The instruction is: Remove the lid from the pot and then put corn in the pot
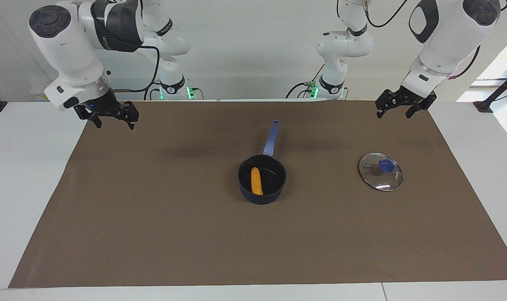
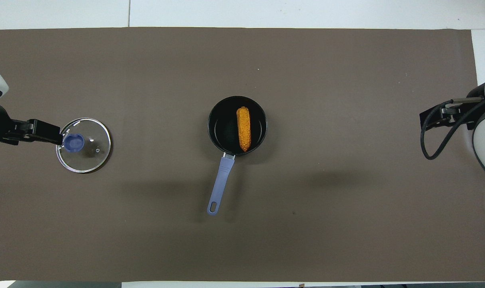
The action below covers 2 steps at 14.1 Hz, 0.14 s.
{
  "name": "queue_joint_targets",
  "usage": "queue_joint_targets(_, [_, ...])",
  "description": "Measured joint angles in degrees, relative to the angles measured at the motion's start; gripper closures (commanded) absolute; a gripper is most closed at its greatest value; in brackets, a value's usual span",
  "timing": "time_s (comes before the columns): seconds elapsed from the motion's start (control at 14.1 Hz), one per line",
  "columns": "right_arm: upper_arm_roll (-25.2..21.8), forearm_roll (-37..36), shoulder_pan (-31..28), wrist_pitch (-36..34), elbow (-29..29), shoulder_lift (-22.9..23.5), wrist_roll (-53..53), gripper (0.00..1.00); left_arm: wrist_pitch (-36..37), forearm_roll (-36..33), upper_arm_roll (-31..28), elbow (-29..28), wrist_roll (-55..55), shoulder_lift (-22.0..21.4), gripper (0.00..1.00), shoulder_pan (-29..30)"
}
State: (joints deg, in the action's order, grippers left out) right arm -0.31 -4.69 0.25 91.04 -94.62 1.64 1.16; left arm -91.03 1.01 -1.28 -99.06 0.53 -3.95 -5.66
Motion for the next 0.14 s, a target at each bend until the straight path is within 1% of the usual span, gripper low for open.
queue_joint_targets(0.14, [0.0, 0.0, 0.0, 0.1, 0.2, -0.1, 0.0, 0.00, 0.0, 0.0, 0.0, 0.0, 0.0, 0.0, 0.00, 0.0])
